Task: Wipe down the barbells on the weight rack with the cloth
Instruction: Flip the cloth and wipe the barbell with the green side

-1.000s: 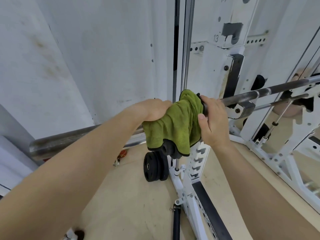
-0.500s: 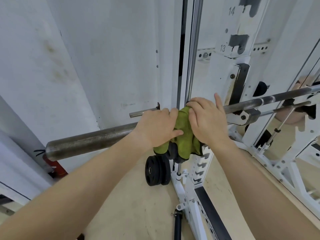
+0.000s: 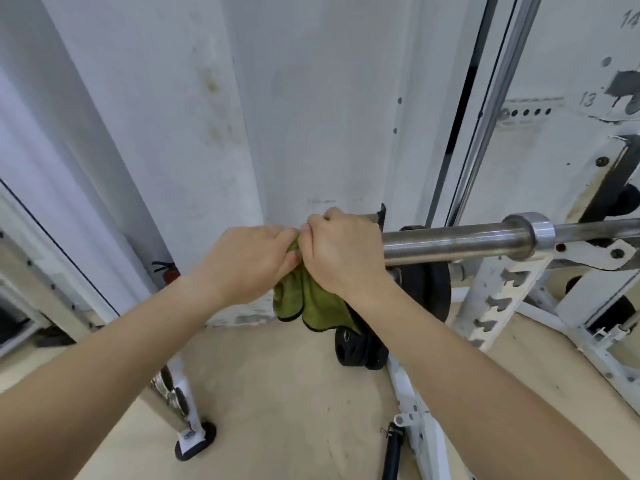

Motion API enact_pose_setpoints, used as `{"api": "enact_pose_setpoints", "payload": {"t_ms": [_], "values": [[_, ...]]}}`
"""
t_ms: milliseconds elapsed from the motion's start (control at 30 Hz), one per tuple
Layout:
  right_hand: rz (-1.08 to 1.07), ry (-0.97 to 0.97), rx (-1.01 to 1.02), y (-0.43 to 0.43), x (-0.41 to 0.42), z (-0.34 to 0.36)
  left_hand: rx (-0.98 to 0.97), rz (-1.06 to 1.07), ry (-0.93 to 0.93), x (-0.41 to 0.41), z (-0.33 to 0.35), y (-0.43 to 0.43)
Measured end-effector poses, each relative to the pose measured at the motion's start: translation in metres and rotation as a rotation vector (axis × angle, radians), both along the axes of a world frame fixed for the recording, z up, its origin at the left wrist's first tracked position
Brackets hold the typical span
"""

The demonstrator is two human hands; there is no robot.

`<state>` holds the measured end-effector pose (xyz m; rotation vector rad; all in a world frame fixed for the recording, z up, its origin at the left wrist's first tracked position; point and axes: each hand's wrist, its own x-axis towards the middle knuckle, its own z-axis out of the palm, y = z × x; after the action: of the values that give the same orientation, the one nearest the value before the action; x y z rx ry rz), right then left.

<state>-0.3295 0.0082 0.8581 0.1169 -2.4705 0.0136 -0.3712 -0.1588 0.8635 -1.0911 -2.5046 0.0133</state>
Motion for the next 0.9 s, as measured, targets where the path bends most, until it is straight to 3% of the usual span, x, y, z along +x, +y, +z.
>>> {"api": "enact_pose_setpoints", "payload": {"t_ms": [167,300,433,600,767,833,900], "values": [[0.120,-0.019,0.008,-0.045,-0.012,0.004,0.143,0.077,-0.234,-0.002,0.004,-0.039],[0.161,-0.088,0.109,-0.005,-0.004,0.014,-0.013,0.113,-0.231,-0.004,0.011,-0.019],[0.043,-0.176,0.139,0.069,0.010,0.015,-0.064,0.066,-0.153,0.006,0.018,0.062],[-0.177,-0.231,0.134,0.186,0.035,0.014,-0.011,-0.077,-0.311,0.016,0.012,0.185],[-0.324,-0.187,0.087,0.221,0.041,0.013,0.004,-0.115,-0.244,0.025,0.009,0.218],[-0.361,-0.118,0.108,0.210,0.040,0.009,0.079,-0.033,-0.196,0.021,0.015,0.192],[-0.328,-0.039,0.085,0.195,0.038,0.002,0.144,0.189,-0.218,0.008,0.022,0.142]]}}
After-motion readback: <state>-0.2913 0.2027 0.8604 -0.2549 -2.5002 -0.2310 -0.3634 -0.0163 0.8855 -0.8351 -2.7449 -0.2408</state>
